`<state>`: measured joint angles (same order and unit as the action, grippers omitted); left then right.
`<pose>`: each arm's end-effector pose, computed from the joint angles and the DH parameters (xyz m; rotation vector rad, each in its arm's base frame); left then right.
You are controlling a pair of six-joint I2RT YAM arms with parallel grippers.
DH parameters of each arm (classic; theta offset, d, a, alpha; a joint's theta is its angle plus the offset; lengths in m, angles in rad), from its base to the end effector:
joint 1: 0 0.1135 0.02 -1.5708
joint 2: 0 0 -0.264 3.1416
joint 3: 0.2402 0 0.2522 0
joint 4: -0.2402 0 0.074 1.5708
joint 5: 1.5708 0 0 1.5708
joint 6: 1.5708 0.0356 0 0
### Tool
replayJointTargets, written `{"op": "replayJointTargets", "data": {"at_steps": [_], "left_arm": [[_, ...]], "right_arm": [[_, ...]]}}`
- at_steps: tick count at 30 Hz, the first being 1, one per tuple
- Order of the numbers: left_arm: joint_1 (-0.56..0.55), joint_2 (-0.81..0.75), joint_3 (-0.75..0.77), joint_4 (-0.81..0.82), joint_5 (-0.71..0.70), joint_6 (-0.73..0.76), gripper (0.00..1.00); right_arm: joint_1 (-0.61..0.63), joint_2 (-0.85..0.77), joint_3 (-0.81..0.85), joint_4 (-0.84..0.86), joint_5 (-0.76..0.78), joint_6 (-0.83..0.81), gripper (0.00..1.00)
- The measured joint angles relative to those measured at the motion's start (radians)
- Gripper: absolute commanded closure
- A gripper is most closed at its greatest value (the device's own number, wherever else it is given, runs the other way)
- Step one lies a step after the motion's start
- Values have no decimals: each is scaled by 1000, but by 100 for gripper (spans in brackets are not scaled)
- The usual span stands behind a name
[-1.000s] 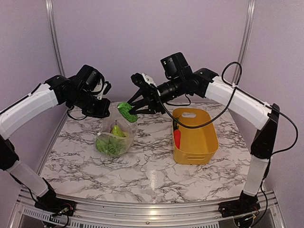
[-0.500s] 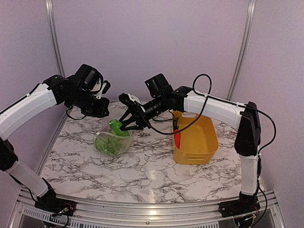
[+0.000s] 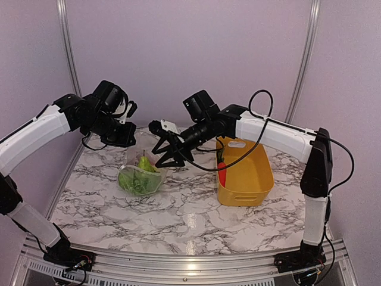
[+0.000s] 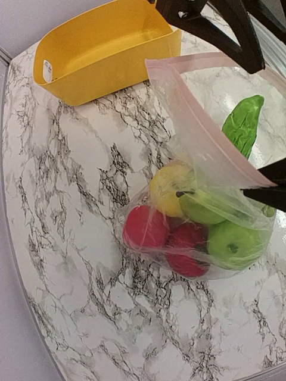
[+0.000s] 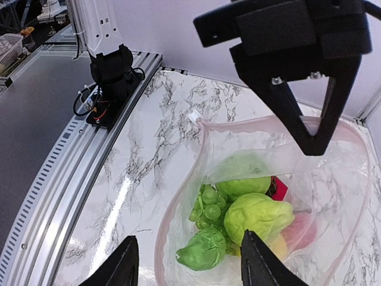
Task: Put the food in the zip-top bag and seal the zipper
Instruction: Place the fake fruit in the zipper food storage bag, then pass from the left arm to the right
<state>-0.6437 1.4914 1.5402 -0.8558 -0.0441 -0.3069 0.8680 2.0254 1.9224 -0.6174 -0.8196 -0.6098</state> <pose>0.2542 -0.1887 0.3694 0.3835 2.3834 -0.3963 0.2772 0.3675 0.3203 -1.7908 1.3269 1.0696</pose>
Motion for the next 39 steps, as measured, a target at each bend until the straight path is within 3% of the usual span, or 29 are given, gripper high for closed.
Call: {"op": "replayJointTargets", "data": {"at_steps": [7, 15, 39], "left_arm": [[2, 0, -8, 7, 2, 0, 100], [2, -6, -18, 18, 5, 0, 100], [3, -11, -39, 22, 32, -4, 100]], "right_arm": [[135, -104, -95, -95, 251, -160, 39], [228, -85, -110, -98, 496, -177, 42], [222, -81, -93, -26, 717, -181, 41]]}}
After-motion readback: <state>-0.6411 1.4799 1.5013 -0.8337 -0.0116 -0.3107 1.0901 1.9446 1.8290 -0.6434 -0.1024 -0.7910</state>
